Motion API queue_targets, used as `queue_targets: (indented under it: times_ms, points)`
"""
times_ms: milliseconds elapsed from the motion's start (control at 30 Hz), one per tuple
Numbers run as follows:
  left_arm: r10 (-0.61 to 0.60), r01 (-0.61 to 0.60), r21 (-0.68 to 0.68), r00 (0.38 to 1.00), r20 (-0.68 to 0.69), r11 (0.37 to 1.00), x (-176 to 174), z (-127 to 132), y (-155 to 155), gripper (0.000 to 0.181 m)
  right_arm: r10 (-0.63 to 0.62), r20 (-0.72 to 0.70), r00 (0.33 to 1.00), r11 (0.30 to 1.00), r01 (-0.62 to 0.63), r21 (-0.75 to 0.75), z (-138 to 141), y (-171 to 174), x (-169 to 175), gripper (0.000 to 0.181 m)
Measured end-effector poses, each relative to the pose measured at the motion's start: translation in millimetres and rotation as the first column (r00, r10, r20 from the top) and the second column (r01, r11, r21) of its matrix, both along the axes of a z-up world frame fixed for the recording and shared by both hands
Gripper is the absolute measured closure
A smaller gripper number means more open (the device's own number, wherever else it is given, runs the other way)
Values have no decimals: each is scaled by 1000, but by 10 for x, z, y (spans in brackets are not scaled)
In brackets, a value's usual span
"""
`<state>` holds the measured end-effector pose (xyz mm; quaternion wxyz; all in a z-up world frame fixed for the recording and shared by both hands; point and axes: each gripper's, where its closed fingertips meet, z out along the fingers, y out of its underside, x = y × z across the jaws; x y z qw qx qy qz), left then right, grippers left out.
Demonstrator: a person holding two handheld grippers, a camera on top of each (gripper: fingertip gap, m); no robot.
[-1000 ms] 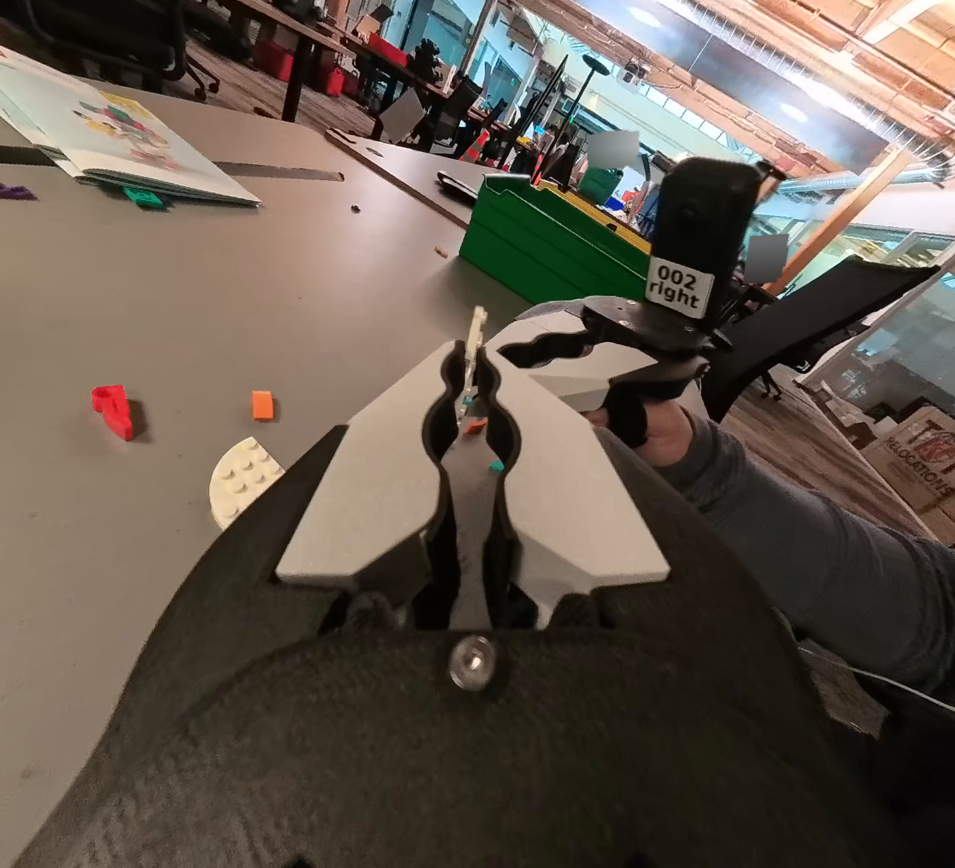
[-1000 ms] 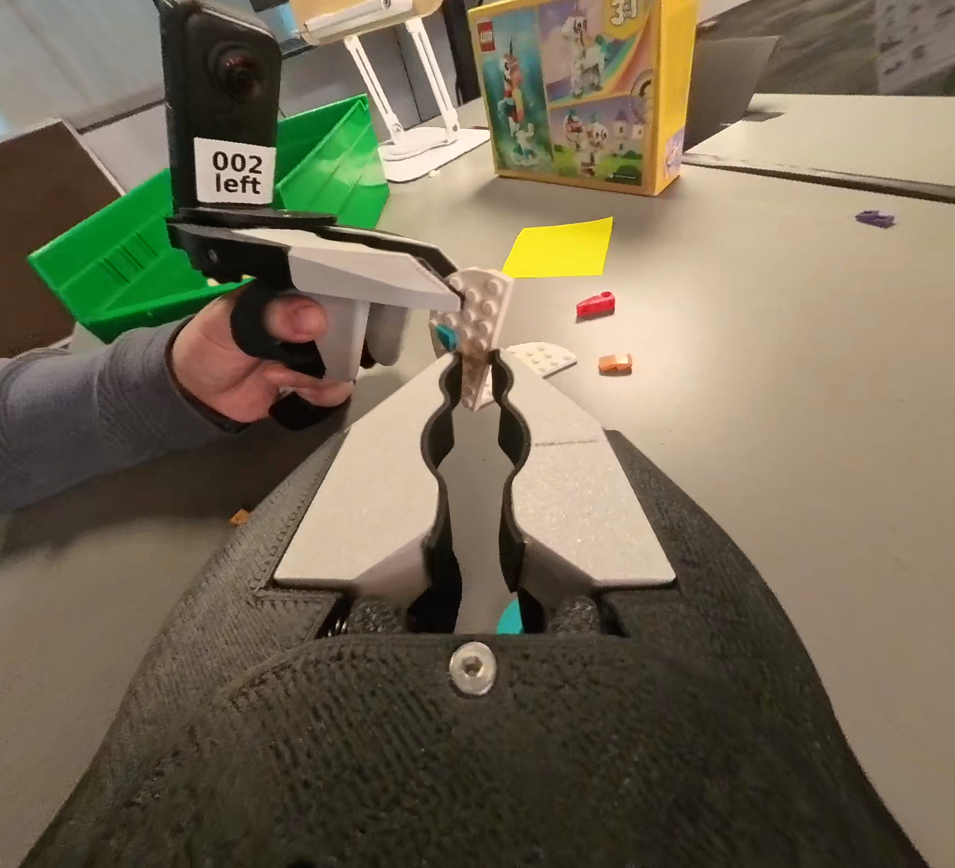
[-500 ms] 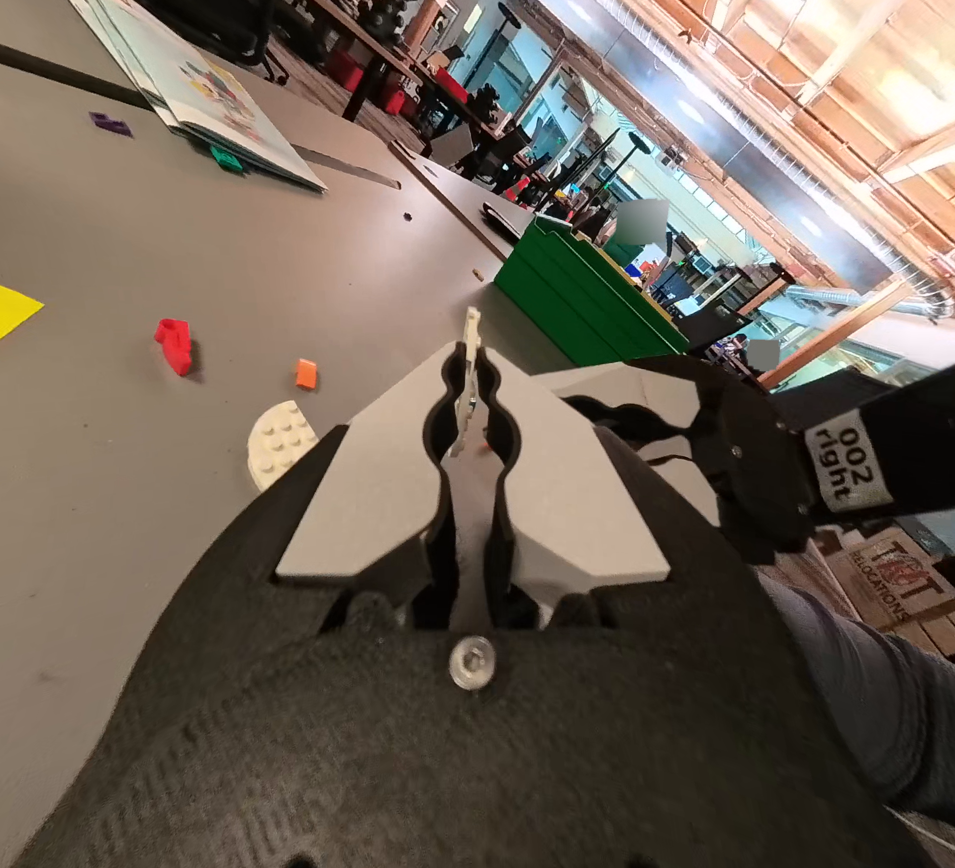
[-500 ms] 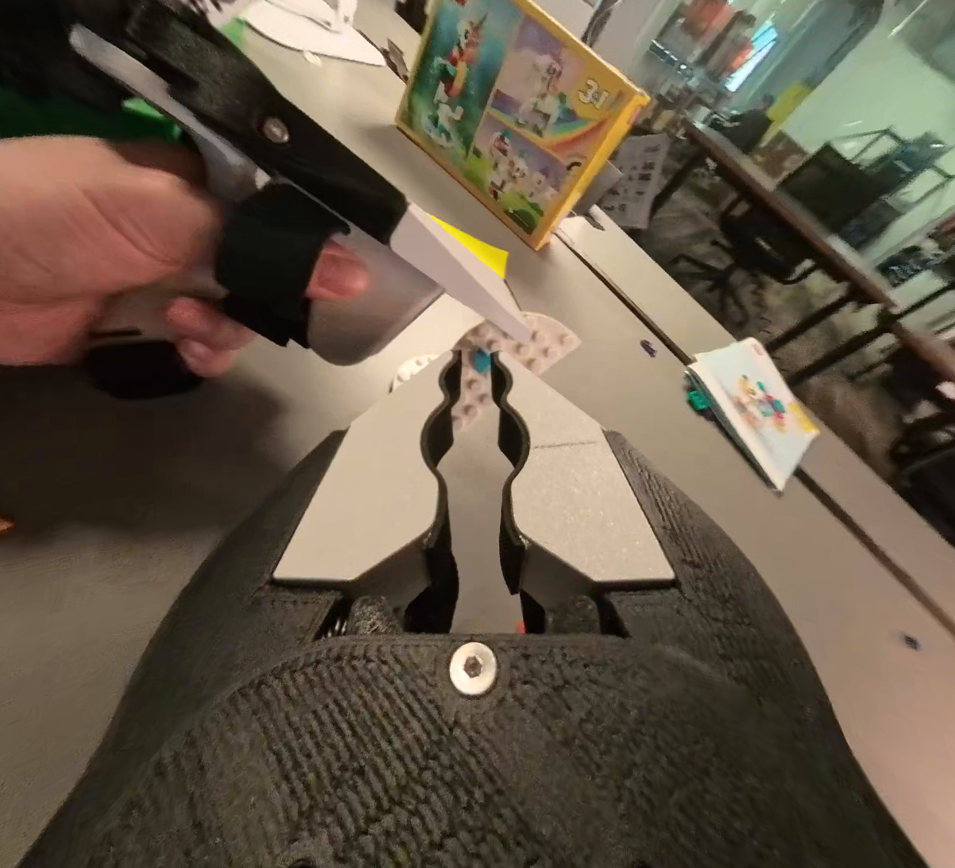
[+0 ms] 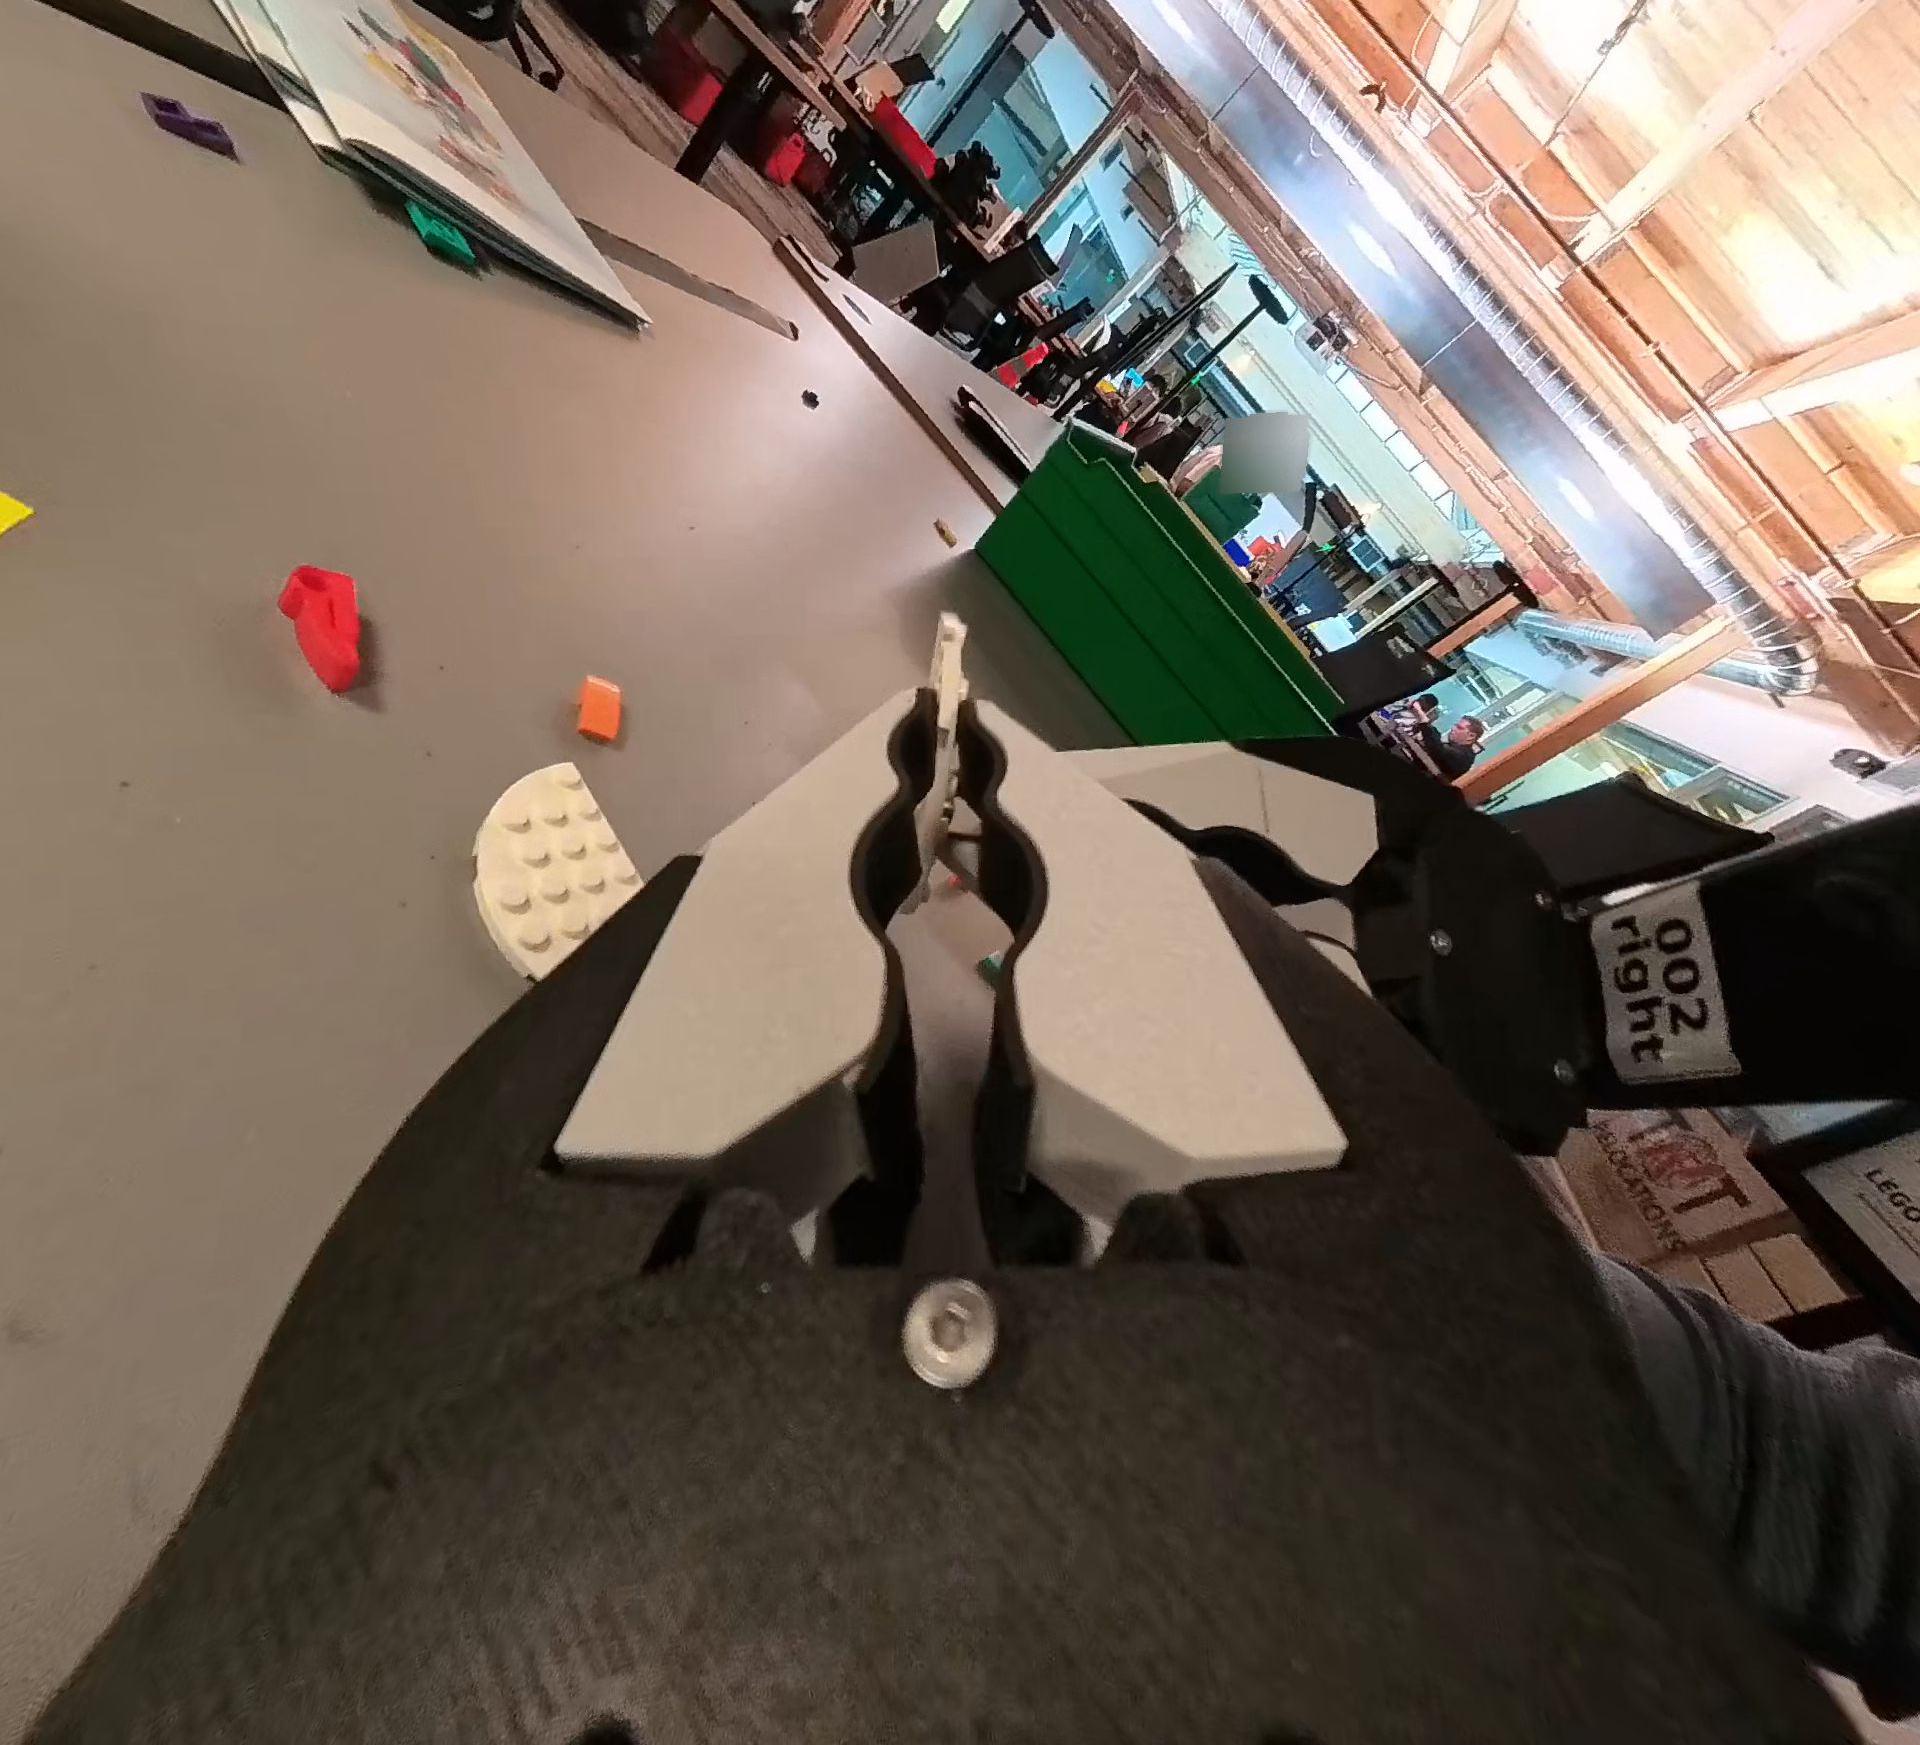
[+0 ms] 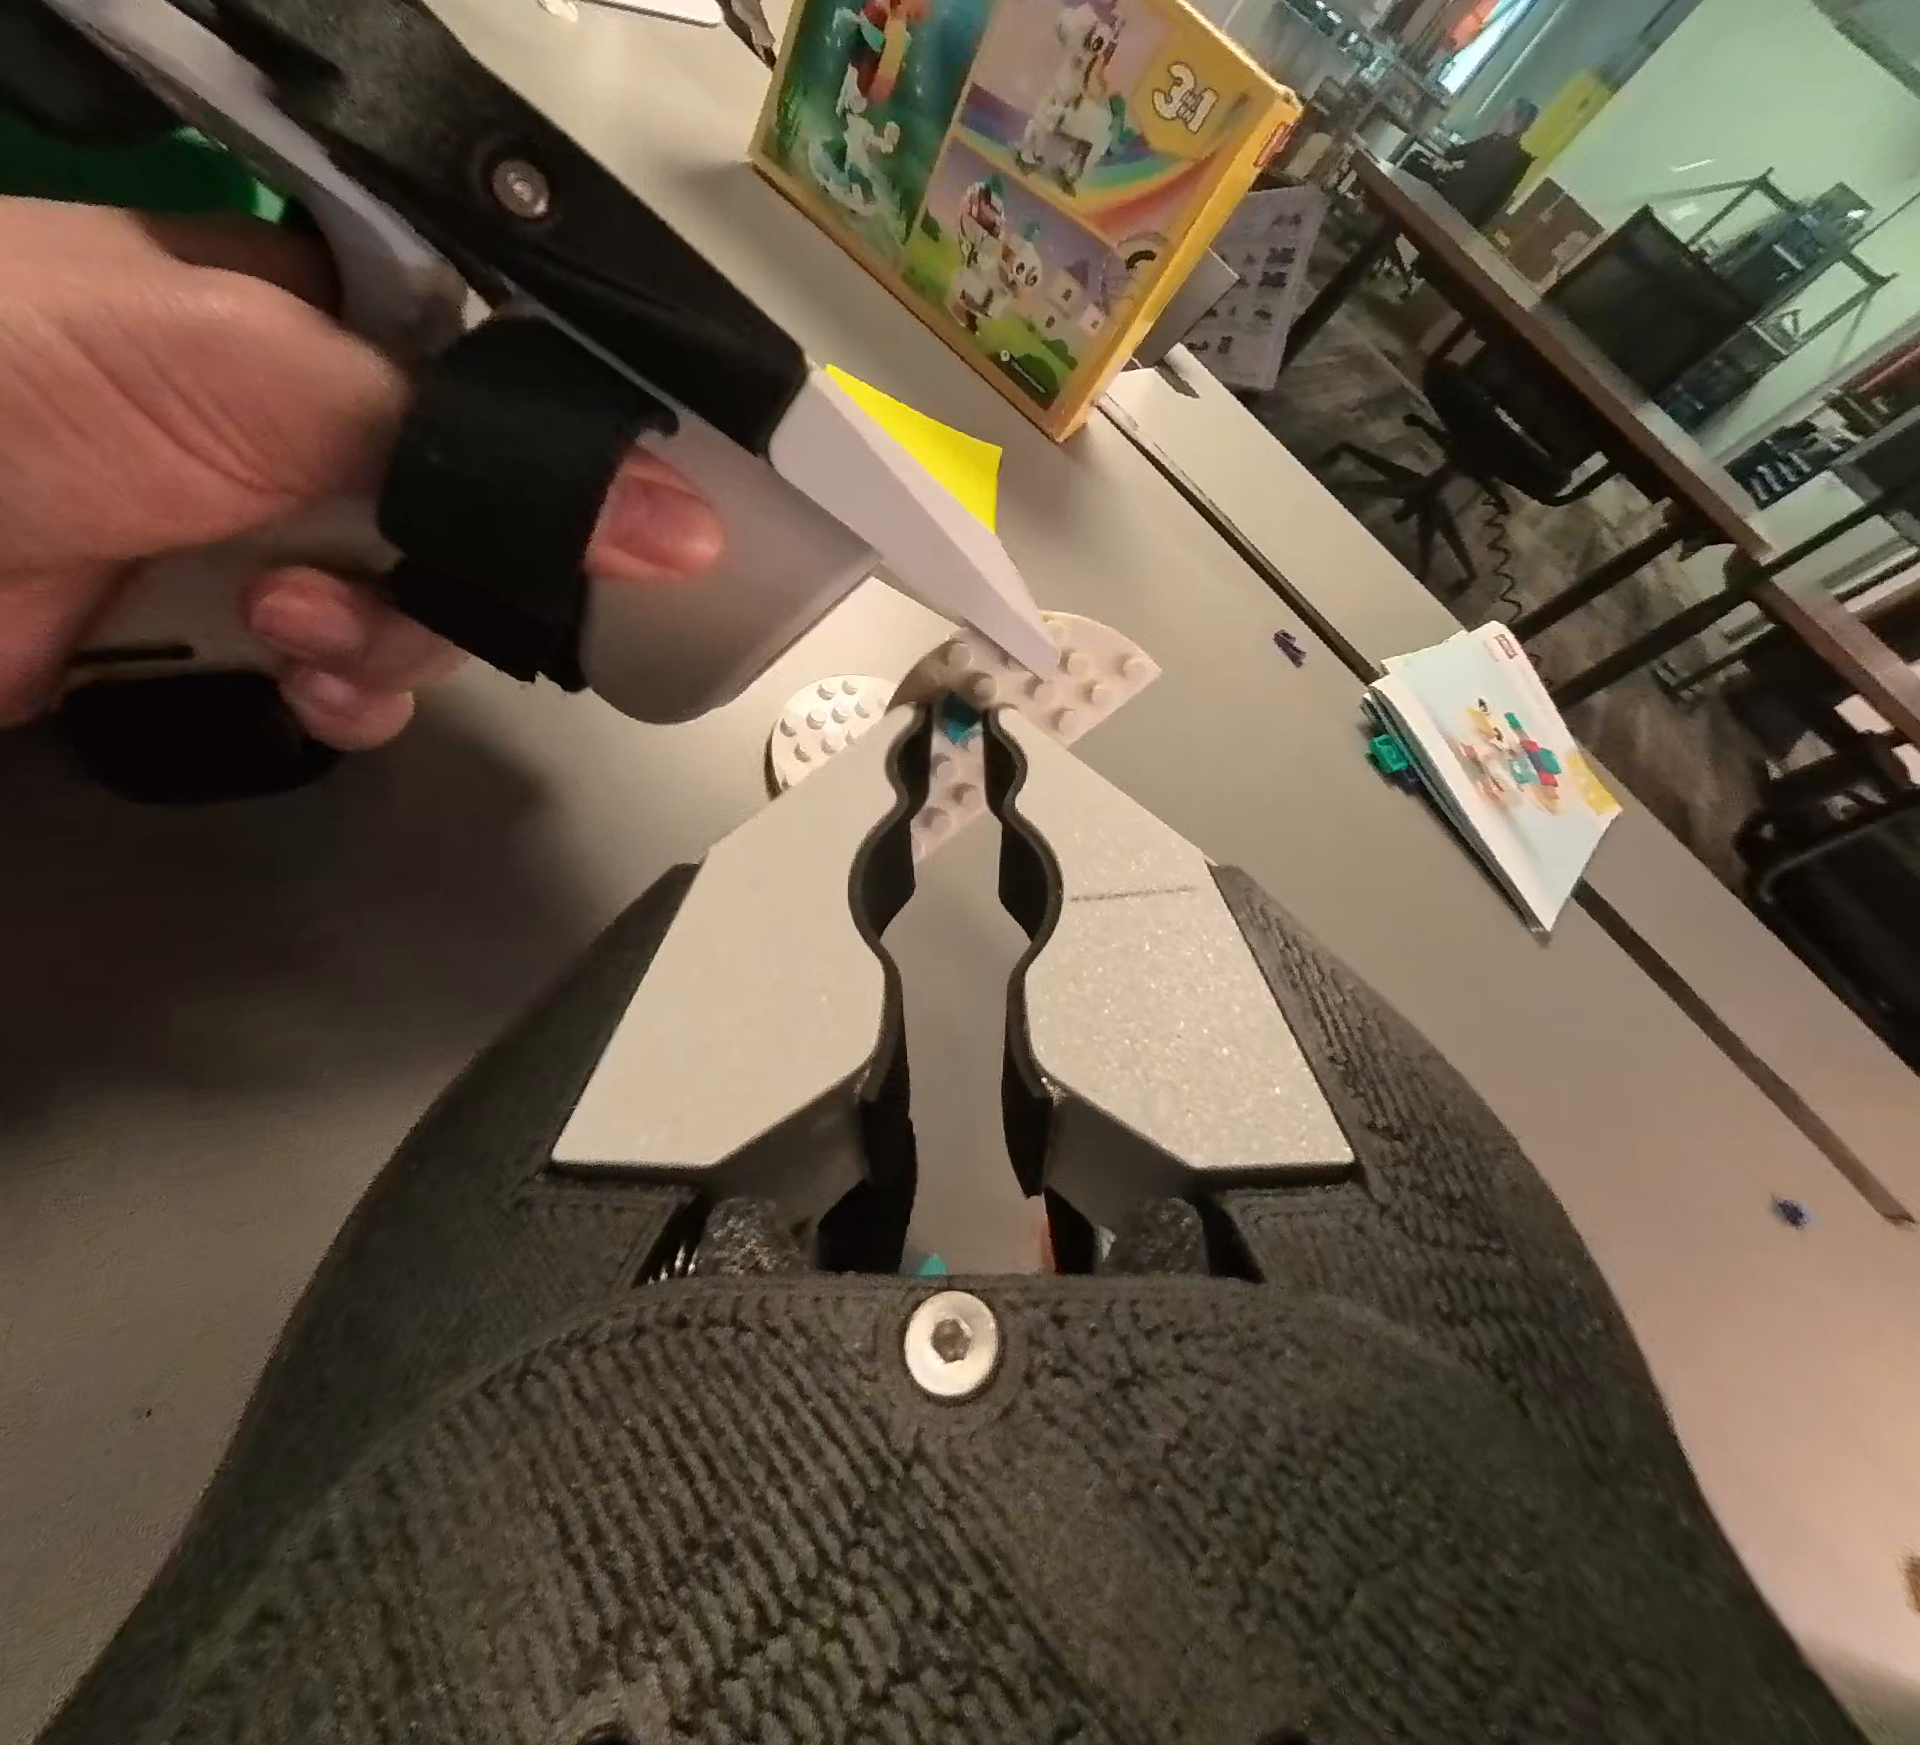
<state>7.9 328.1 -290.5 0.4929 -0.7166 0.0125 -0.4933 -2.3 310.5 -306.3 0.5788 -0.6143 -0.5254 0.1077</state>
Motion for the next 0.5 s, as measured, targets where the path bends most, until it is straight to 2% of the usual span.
queue_targets:
  times_ms: [267,500]
  points:
    - [-13,13,-32,1000,19,999,20,-25,-6,179,-19,8,1000,999,20,-35,-31,21,9,178]
    - [48,-38,50,974,-221,998,29,-103,5,178,-15,23,1000,1000,15,-17,-65,-1,61,181]
